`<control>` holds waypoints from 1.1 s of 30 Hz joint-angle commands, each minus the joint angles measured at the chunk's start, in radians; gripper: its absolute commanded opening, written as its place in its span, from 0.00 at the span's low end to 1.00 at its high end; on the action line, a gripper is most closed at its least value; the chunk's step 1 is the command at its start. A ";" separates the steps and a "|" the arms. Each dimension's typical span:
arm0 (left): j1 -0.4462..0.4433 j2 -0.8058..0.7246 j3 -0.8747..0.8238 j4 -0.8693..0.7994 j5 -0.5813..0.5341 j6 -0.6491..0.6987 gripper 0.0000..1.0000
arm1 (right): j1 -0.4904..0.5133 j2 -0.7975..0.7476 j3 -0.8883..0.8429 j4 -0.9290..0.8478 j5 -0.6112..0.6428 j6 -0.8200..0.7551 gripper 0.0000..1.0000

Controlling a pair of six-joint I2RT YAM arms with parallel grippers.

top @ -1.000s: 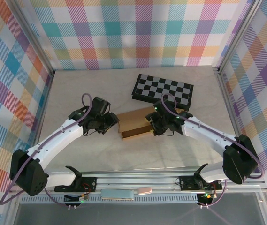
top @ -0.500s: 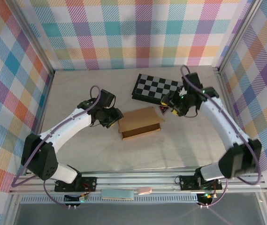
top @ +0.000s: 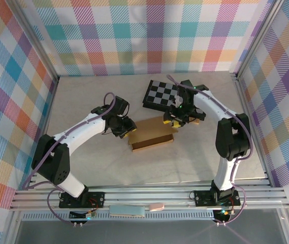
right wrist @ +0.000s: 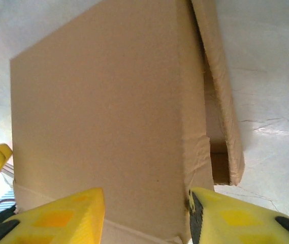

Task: Fold the paper box

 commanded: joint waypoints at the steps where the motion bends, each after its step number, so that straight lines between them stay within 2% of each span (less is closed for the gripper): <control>1: -0.004 0.019 -0.034 0.043 0.028 -0.008 0.35 | 0.012 0.020 0.018 -0.004 -0.026 -0.034 0.44; 5: -0.009 0.042 -0.055 0.081 0.043 -0.012 0.24 | 0.026 0.026 -0.016 0.004 -0.004 -0.043 0.41; 10: -0.019 0.031 -0.062 0.049 0.003 0.001 0.21 | 0.040 0.022 -0.056 0.025 0.035 -0.046 0.39; 11: -0.019 0.021 -0.063 0.040 -0.012 0.006 0.22 | 0.043 0.021 -0.060 0.028 0.045 -0.048 0.39; 17: -0.018 -0.062 -0.032 -0.069 -0.118 0.047 0.42 | 0.057 0.037 -0.067 0.033 0.085 -0.063 0.37; 19: -0.012 -0.079 -0.037 -0.080 -0.120 0.062 0.46 | 0.059 0.042 -0.069 0.035 0.086 -0.066 0.36; 22: 0.012 -0.071 -0.077 -0.058 -0.076 0.068 0.48 | 0.058 0.048 -0.070 0.039 0.081 -0.069 0.36; 33: 0.053 -0.045 -0.080 -0.064 -0.089 0.142 0.49 | 0.077 0.044 -0.022 0.052 0.048 -0.055 0.44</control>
